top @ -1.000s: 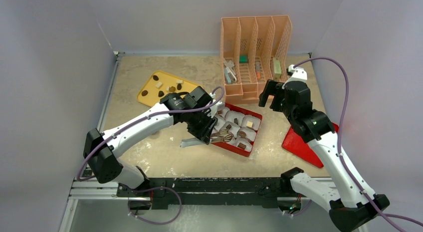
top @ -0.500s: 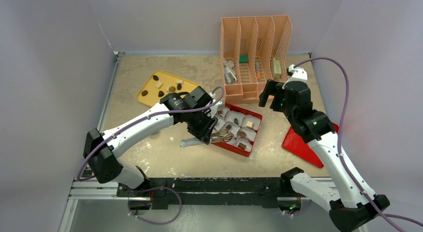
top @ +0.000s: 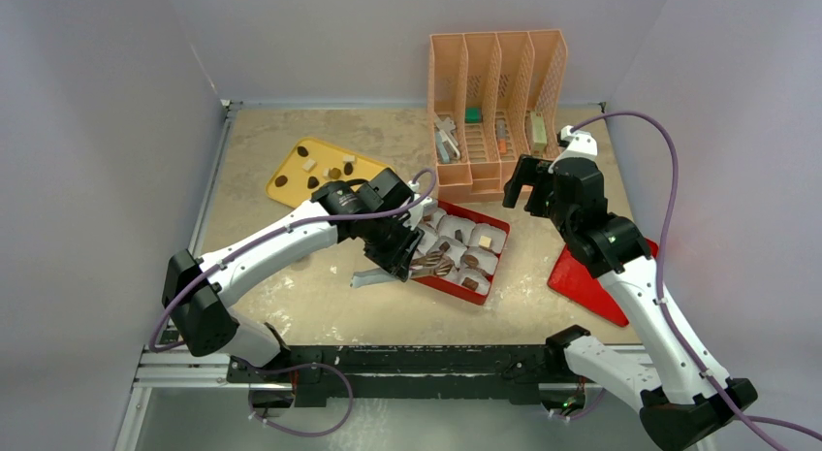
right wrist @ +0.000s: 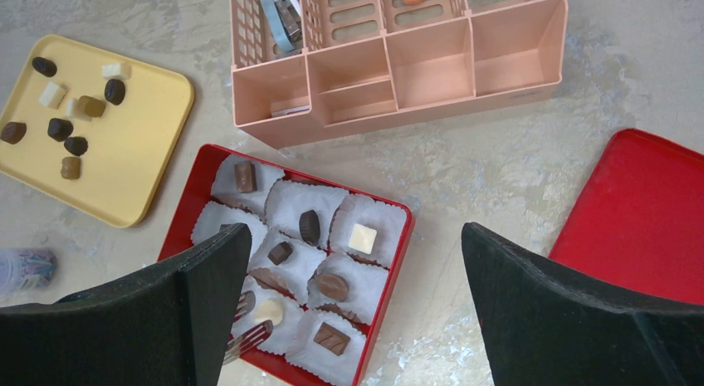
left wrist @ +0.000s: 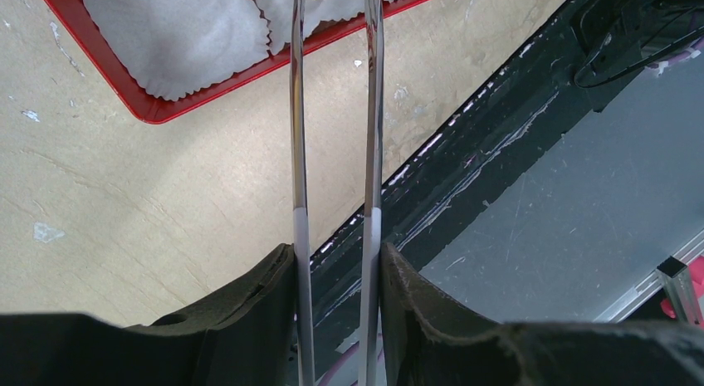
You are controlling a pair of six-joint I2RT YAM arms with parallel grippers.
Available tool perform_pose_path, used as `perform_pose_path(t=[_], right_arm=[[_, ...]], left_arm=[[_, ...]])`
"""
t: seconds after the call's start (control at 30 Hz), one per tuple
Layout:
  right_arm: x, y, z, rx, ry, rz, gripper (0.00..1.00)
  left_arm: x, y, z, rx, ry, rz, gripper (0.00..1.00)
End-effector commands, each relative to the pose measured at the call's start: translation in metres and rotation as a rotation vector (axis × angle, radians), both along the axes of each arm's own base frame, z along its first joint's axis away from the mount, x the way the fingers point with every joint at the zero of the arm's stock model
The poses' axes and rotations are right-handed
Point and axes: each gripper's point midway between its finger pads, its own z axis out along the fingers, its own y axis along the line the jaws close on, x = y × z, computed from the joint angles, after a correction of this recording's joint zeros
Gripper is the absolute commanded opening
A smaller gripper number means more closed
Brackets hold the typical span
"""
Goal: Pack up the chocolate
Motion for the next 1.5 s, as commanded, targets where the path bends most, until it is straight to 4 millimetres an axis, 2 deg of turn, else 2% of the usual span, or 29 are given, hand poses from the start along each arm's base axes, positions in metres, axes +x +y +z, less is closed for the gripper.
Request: perform_pose_path(t=[0.0,0.2,0.43,0.5,0.63,0.73,1.0,1.17,1.47], right_arm=[[0.001,0.0,0.016,0.028,-0.051,-0.001,0.99],[0.0,0.001,0.016,0.028,-0.052,0.001,0.99],[0.0,0.001,0.015,0.03,-0.05,0.002,0.99],[-0.001,0.0,0.015,0.026,-0.051,0.0,0.99],[-0.002,-0.002,0.018,0.018,-0.059,-0.001,0.99],[-0.002,-0.003,0.02,0.015,-0.063,0.0,0.99],[-0.005,-0.001,0.019,0.032,-0.062,0.008,0.99],[-0.006,-0.002,0.023,0.032,-0.069,0.009,0.99],[-0.007,-0.004,0.022,0.023,-0.069,0.005,0.99]], left_arm=[[0.005,-0.006,0.012,-0.039,-0.044,-0.011,0.37],[0.02,-0.004,0.027,-0.044,-0.124,0.05,0.37],[0.047,-0.008,0.066,-0.106,-0.261,0.168,0.36],[0.06,-0.002,0.073,-0.099,-0.308,0.23,0.33],[0.076,0.01,0.082,-0.112,-0.329,0.313,0.32],[0.093,0.03,0.084,-0.08,-0.37,0.408,0.32],[0.13,0.097,0.079,0.049,-0.456,0.649,0.34],[0.148,0.134,0.058,0.128,-0.445,0.758,0.34],[0.177,0.158,0.024,0.136,-0.397,0.851,0.34]])
